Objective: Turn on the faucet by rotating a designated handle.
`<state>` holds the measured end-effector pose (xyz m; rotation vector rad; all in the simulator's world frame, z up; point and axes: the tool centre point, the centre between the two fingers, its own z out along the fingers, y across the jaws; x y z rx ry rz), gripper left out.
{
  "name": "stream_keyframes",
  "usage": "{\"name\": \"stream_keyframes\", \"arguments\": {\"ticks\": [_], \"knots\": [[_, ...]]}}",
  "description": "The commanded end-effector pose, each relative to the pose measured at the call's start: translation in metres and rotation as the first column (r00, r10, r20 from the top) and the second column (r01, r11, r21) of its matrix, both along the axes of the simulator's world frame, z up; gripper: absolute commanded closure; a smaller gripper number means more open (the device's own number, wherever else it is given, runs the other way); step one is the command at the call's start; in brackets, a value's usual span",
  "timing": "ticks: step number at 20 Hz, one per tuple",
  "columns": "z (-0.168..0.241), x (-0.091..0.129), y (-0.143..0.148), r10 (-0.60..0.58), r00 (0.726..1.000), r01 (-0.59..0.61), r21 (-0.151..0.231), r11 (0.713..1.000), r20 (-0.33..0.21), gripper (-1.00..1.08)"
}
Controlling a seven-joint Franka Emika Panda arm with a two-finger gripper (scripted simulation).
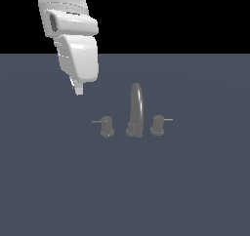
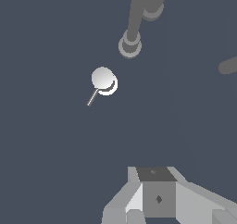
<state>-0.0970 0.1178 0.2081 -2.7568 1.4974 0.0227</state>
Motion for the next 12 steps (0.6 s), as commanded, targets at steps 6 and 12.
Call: {"name": "stream_keyframes", "arguments": {"ticks": [6, 12], "knots": [[-0.036, 0.030, 0.003, -0.128, 0.992, 0.128, -0.001, 0.992, 0.003, 1.08], [-0.066, 0.056, 0.001, -0.235, 0.972, 0.235, -0.005, 0.972, 0.005, 1.08]]}}
